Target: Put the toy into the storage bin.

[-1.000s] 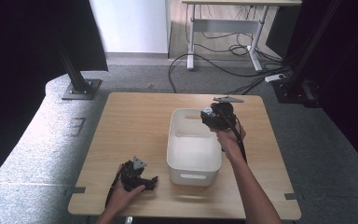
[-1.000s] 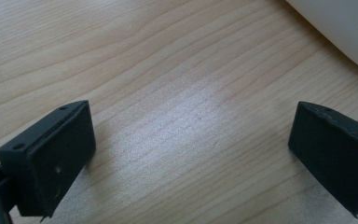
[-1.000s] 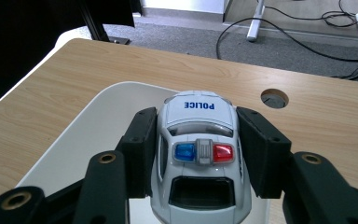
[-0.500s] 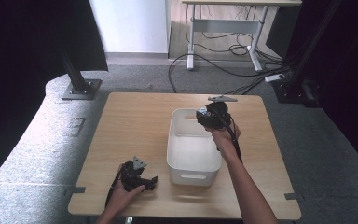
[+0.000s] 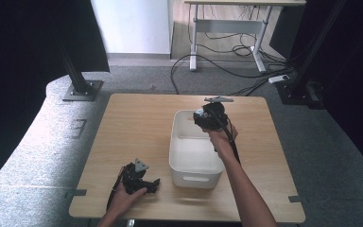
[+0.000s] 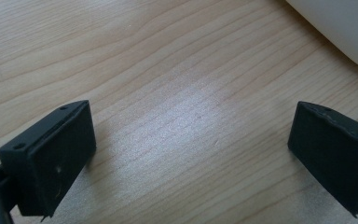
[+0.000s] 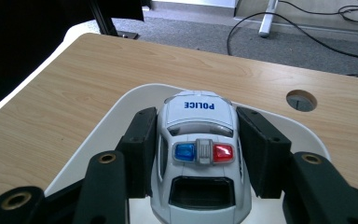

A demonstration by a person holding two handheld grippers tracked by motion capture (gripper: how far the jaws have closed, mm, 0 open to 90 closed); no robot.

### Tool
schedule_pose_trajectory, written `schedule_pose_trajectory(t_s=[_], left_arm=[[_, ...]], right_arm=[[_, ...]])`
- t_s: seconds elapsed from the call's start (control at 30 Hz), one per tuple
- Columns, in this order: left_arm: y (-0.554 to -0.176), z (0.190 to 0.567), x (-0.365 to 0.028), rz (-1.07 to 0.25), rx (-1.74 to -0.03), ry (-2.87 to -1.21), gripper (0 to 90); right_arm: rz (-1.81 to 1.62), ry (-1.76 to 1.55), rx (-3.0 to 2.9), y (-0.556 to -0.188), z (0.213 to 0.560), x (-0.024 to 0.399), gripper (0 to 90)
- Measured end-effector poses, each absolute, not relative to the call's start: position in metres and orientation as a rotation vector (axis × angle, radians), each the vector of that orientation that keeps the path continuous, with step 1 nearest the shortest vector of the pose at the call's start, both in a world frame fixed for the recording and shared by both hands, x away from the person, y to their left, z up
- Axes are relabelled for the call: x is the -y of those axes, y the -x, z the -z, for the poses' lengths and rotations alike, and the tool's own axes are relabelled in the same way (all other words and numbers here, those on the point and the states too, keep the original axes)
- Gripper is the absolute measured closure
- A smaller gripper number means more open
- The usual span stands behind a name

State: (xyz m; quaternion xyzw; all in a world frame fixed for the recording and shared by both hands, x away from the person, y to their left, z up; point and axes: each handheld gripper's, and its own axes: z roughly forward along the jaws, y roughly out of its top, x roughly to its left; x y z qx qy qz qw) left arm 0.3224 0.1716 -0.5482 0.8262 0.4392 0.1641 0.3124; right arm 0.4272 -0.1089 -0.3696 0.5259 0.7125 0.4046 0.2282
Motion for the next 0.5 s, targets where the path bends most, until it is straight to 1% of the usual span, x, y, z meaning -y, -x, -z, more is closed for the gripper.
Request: schedule_pose_trajectory(t_s=[0.5], left_arm=[[-0.322,0.548,-0.172,-0.434,-1.159,-2.179,0.9]], right_arm=[[-1.118,-1.451,-1.983,-0.434,0.374,0.095,50.3]])
